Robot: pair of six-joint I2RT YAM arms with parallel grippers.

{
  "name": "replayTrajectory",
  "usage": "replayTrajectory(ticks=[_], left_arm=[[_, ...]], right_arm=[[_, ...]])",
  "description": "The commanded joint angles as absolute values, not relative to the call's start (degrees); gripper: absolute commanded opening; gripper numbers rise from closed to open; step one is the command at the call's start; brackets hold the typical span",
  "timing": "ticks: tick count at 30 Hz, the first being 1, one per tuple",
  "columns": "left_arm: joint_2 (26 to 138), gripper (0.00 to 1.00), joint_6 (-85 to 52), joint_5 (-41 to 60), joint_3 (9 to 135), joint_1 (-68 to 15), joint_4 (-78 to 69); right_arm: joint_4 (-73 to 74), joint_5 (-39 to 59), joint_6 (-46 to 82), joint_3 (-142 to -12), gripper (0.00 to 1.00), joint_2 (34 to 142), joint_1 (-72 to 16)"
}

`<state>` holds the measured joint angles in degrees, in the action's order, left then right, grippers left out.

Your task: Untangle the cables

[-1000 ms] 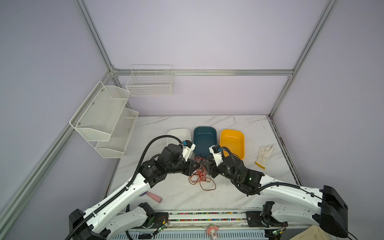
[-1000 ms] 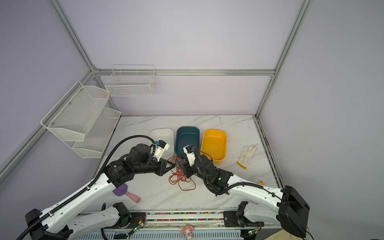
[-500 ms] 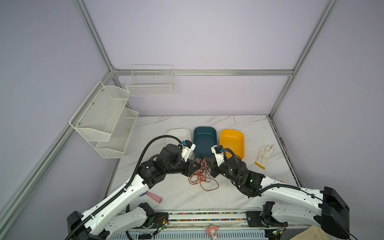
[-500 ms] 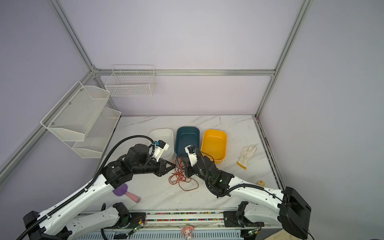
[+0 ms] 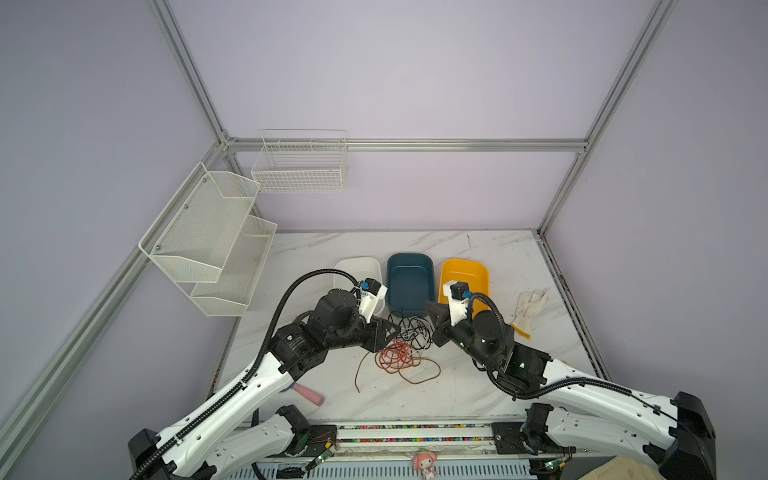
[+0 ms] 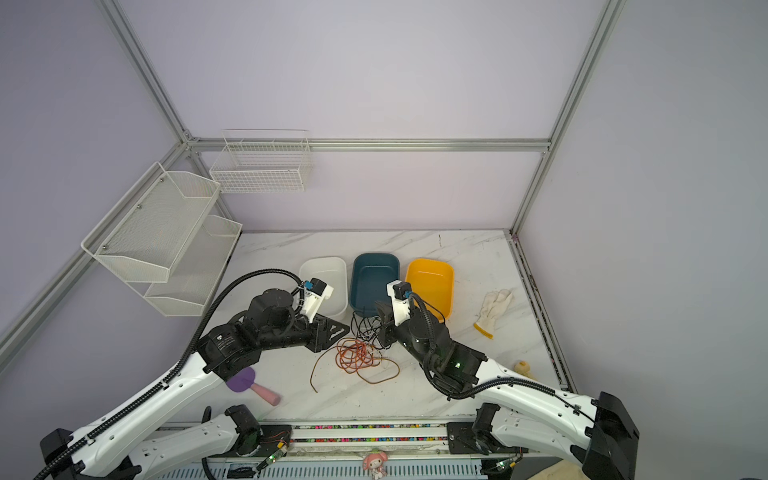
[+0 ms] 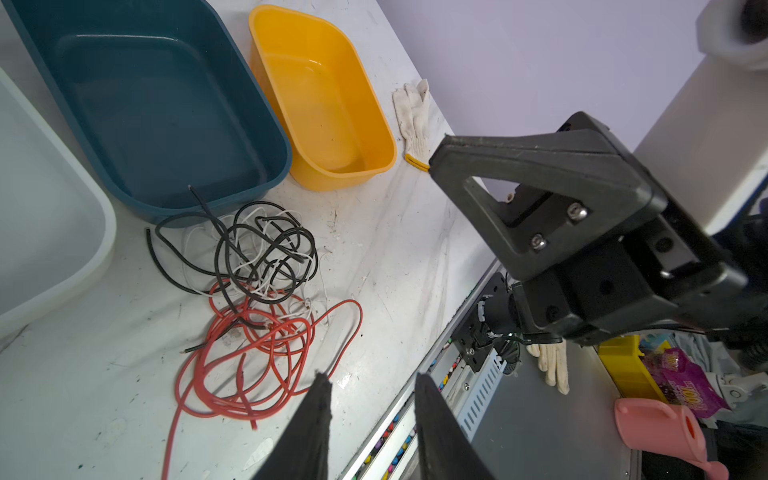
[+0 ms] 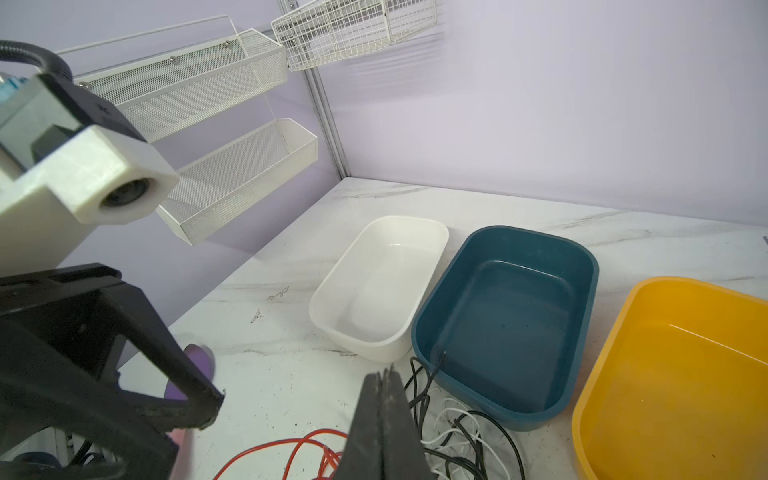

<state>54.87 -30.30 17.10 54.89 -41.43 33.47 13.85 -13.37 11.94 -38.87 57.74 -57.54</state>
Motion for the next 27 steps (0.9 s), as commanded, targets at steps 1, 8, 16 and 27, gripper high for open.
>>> replayTrajectory(ticks=[1, 8, 16, 27], left_arm=[[54.59, 0.38, -28.83, 14.83, 55.48, -41.48, 31.47], [52.64, 0.43, -27.68, 8.74, 54.72, -41.48, 33.7], [50.25, 0.58, -27.77, 2.7, 53.35, -41.4, 34.85], [51.97, 0.95, -23.32, -7.83, 56.56, -40.31, 39.13]], right_arm=[[11.21, -9.5, 12.94, -39.72, 0.03, 63.65, -57.57], [18.35, 3.49, 21.04, -36.97, 0.26, 70.18, -57.58], [22.87, 10.3, 26.76, -34.3, 0.37, 75.22, -57.78], [24.66, 9.21, 29.69, -32.97, 0.35, 78.4, -57.81]])
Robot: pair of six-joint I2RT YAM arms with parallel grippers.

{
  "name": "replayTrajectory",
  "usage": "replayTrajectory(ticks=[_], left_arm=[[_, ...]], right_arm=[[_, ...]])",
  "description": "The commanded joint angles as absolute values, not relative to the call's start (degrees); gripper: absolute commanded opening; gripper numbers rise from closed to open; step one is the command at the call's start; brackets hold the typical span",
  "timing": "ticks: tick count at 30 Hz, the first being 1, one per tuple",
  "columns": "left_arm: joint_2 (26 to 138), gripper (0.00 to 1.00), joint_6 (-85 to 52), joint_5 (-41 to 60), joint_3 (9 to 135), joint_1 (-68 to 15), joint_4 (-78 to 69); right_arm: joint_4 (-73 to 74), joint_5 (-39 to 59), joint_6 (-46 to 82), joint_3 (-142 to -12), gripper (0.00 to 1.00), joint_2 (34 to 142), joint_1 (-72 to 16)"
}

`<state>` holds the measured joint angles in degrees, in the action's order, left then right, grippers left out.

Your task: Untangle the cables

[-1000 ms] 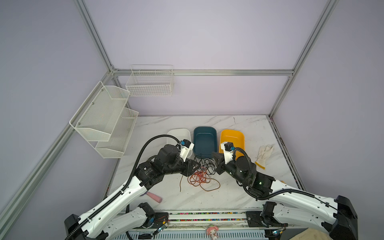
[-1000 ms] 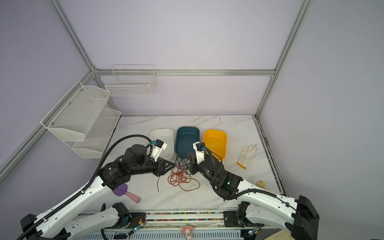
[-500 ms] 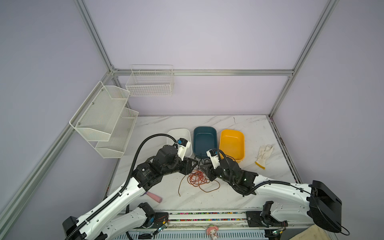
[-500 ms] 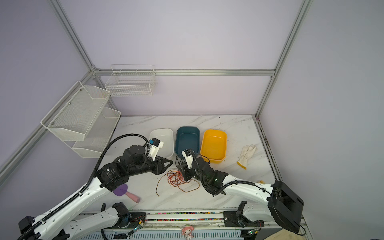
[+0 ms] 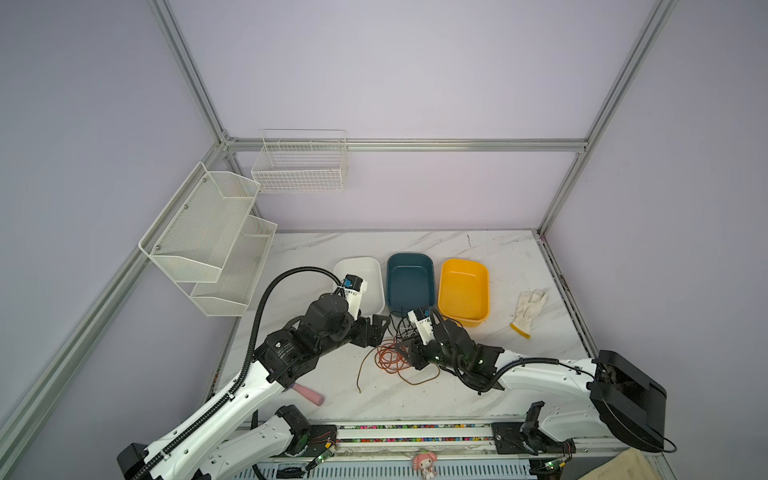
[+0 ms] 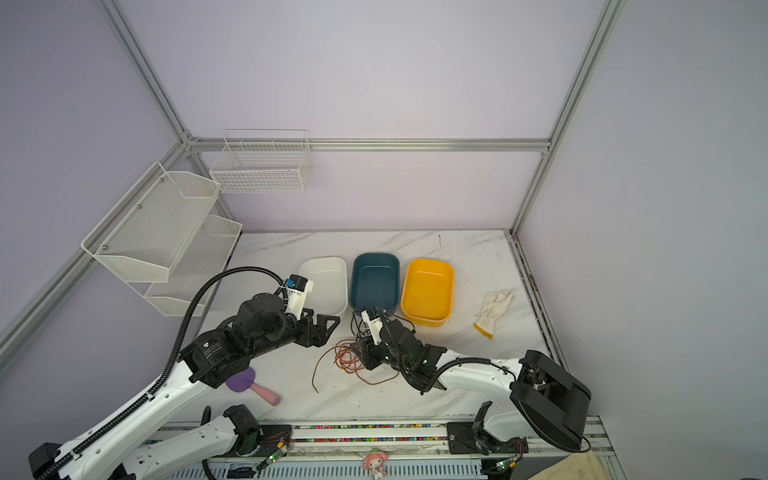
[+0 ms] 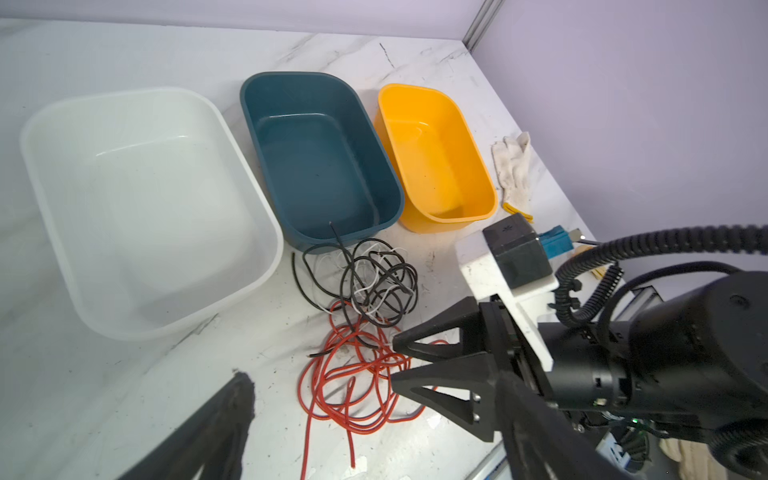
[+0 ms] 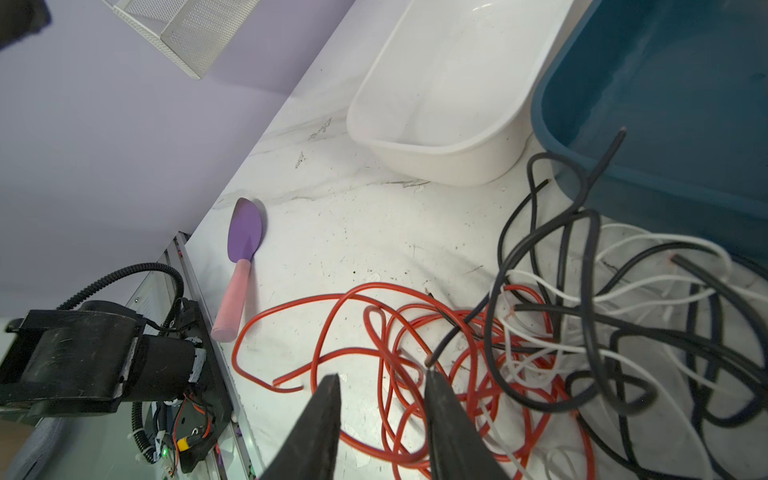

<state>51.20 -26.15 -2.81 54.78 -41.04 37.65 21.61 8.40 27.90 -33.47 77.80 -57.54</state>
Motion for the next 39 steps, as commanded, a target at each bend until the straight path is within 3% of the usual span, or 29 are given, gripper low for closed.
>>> replayTrajectory(ticks=[1, 11, 22, 34, 39], left_arm=[[52.56, 0.99, -22.59, -9.1, 57.39, -40.03, 39.68], [55.81, 1.0, -16.93, -19.79, 61.03, -35.65, 37.24], [49.49, 1.0, -18.09, -17.49, 54.04, -28.17, 29.71], [50.18, 1.0, -18.01, -16.7, 54.23, -26.9, 30.89], [50.29, 1.0, -17.54, -16.76, 54.23, -26.76, 31.21]], right_arm=[[24.69, 9.49, 29.79, -33.17, 0.34, 78.4, -57.84], [22.91, 8.53, 30.93, -30.99, 0.44, 75.43, -57.83], [27.66, 9.98, 32.61, -28.14, 0.44, 76.1, -58.18], [32.43, 9.26, 32.41, -28.68, 0.32, 81.4, -58.71], [32.68, 8.08, 32.27, -28.41, 0.16, 80.19, -58.89]])
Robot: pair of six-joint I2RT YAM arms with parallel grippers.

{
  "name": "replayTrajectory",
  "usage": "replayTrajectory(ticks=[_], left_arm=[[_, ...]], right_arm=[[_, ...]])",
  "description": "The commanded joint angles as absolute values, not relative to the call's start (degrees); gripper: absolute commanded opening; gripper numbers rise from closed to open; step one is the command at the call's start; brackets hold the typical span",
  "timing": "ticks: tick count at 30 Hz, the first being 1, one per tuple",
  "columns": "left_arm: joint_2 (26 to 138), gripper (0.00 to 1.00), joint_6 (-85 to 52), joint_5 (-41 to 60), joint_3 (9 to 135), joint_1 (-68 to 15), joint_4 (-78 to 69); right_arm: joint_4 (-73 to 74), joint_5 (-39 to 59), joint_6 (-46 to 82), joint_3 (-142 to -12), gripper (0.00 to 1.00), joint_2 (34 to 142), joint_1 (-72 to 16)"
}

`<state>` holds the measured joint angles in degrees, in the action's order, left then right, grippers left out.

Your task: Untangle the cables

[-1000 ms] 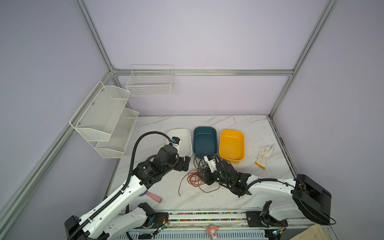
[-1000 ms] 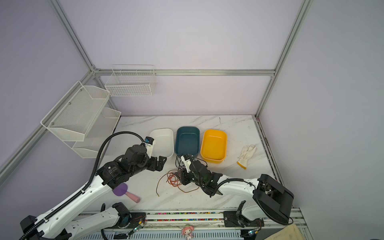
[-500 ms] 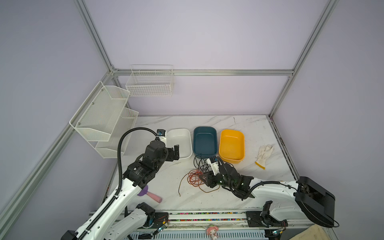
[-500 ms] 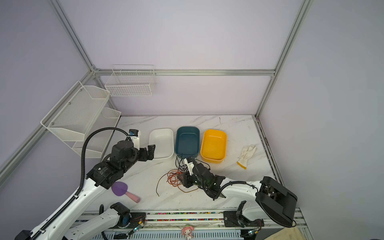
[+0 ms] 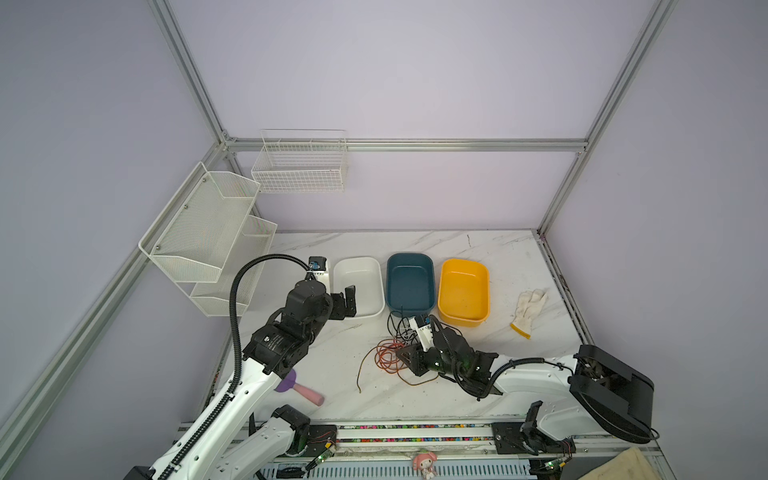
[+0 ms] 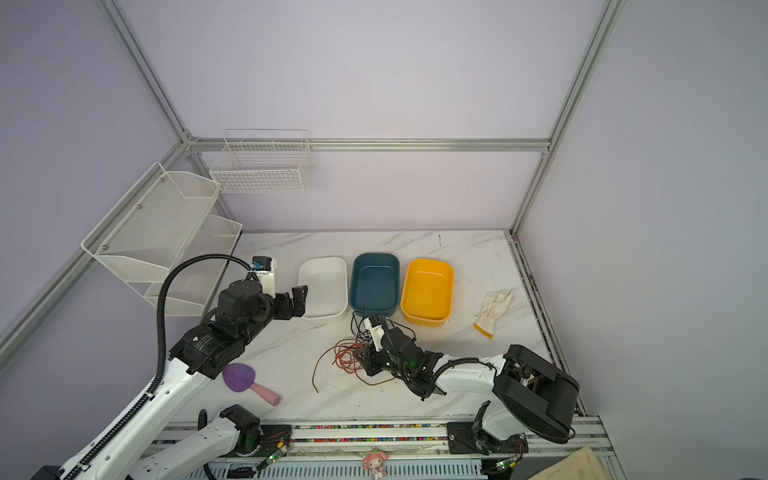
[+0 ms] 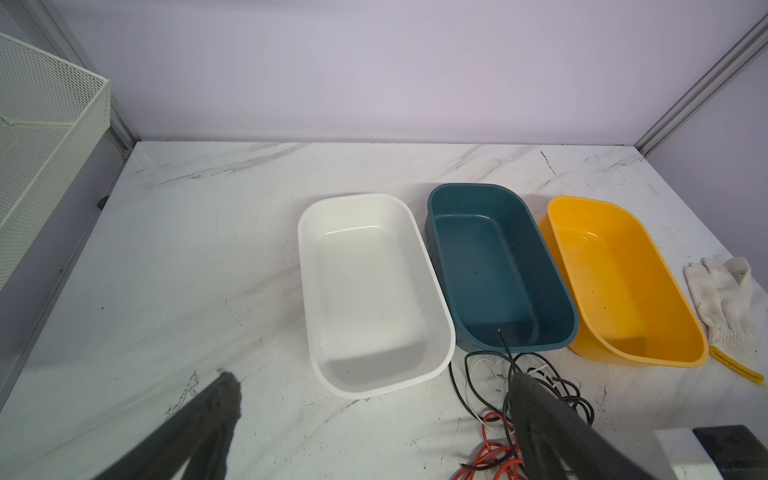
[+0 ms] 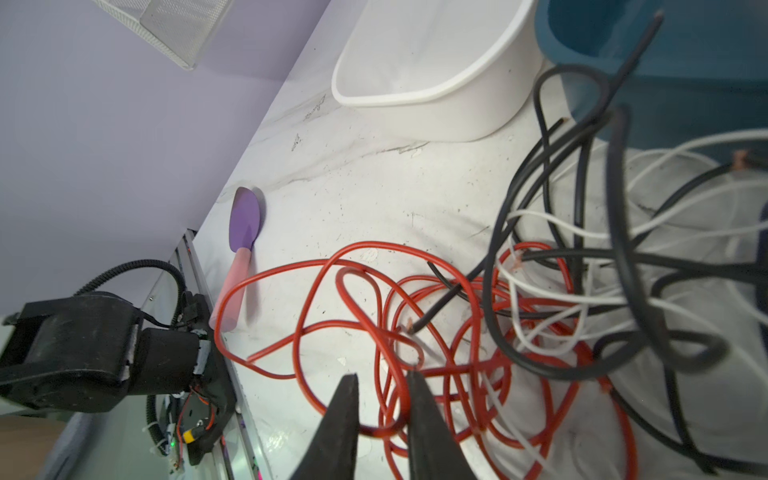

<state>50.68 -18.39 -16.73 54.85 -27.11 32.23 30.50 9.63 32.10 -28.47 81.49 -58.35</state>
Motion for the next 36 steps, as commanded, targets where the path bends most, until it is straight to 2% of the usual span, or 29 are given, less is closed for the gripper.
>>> replayTrajectory(ticks=[1, 7, 18, 36], left_arm=[[50.3, 1.0, -17.49, -16.85, 54.23, -26.83, 31.29], [49.92, 1.0, -16.84, -17.49, 54.22, -26.73, 31.53], [51.1, 1.0, -16.61, -14.8, 54.67, -26.72, 32.26], [52.59, 1.0, -16.7, -2.9, 55.54, -26.71, 32.0]], right_arm=[[31.89, 7.51, 31.94, -28.47, 0.16, 79.21, -58.89], [23.97, 3.07, 29.06, -29.72, 0.0, 69.49, -58.92], [5.92, -0.58, 20.71, -42.69, 0.0, 56.06, -58.97], [-7.24, -0.21, 12.38, -70.38, 0.0, 56.45, -58.97]])
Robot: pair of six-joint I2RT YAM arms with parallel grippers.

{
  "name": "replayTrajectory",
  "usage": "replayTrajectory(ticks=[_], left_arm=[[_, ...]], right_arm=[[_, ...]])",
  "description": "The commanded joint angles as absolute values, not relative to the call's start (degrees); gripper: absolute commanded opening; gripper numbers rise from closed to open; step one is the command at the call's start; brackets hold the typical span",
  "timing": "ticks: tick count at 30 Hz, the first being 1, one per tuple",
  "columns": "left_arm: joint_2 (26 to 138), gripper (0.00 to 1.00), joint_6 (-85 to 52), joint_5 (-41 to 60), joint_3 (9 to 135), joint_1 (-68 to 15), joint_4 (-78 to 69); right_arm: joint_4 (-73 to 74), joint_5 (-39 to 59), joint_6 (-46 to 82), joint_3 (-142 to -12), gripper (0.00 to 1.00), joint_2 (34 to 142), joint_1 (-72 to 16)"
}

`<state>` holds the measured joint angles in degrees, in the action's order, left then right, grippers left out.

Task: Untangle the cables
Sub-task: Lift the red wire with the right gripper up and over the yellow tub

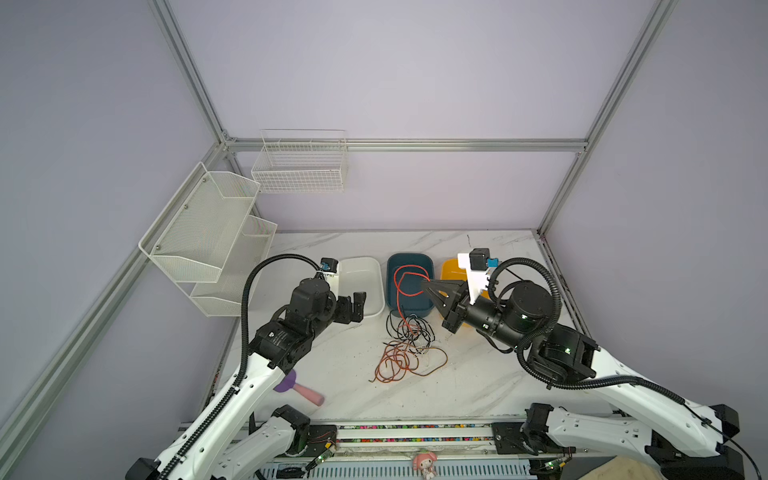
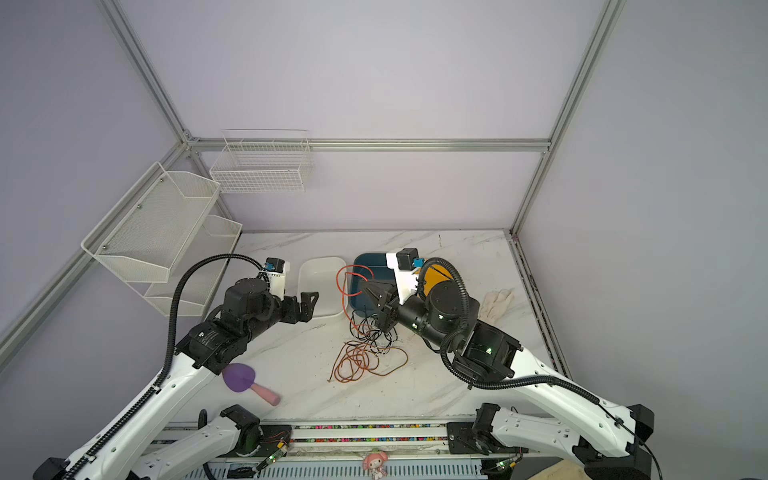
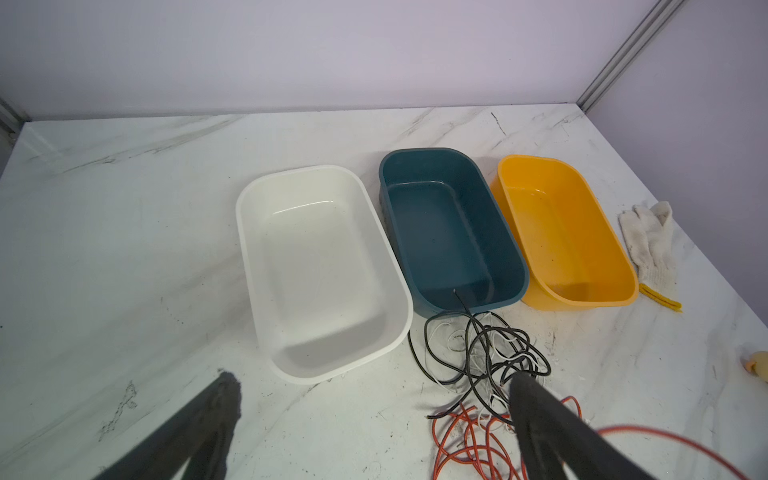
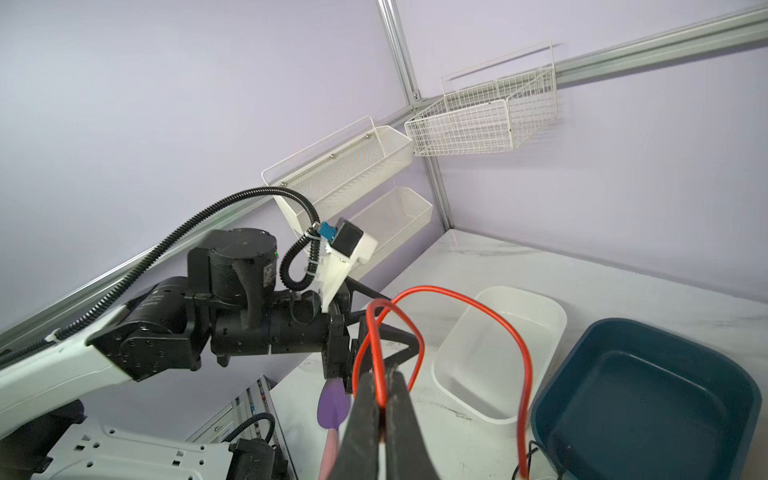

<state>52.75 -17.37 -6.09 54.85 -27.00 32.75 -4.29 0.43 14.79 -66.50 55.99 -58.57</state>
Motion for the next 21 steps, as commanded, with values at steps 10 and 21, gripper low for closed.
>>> replayTrajectory(ticks=[10, 21], left_arm=[[52.04, 1.0, -16.44, -5.13, 55.15, -26.72, 31.99], [51.86, 1.0, -16.6, -6.34, 54.93, -26.72, 31.91]], right_arm=[[-11.7, -16.95, 8.96, -77.91, 0.0, 58.16, -58.97], [-11.02, -29.92, 7.76, -75.12, 0.0, 59.41, -55.65]])
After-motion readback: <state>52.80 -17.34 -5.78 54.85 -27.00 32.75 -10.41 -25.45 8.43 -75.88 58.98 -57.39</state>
